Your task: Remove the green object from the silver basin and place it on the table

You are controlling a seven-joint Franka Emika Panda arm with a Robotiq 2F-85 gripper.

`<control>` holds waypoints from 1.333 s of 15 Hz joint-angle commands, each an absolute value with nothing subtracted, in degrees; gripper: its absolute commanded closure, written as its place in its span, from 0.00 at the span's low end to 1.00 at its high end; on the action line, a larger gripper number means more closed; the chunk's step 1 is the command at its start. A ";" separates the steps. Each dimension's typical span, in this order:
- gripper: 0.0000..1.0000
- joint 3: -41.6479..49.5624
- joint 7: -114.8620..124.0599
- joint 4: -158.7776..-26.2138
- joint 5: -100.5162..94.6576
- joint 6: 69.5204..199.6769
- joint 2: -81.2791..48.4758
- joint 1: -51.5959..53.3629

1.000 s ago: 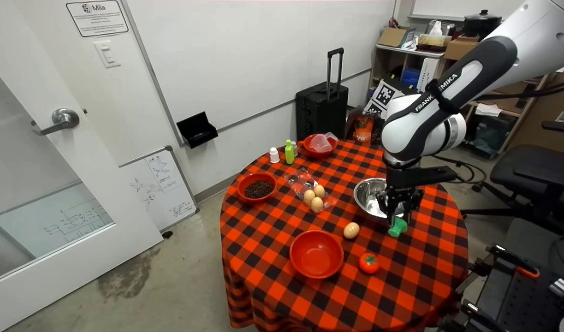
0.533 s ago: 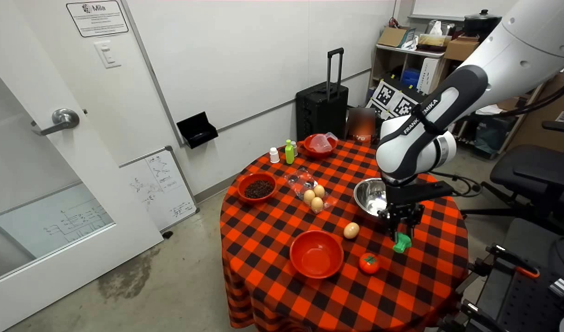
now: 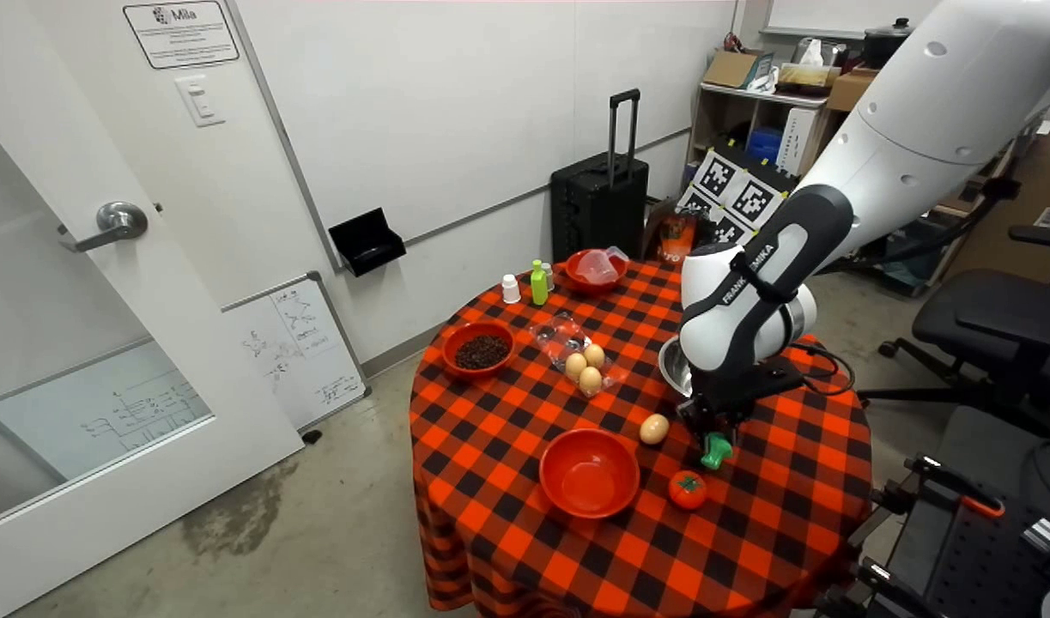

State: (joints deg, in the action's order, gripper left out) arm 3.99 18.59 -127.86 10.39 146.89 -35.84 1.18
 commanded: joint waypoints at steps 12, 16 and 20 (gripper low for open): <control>0.00 7.81 26.16 -125.01 8.88 149.77 -39.25 5.97; 0.00 8.01 28.17 -126.51 9.87 148.54 -36.55 5.86; 0.00 7.46 27.79 -127.93 10.85 147.82 -32.68 4.56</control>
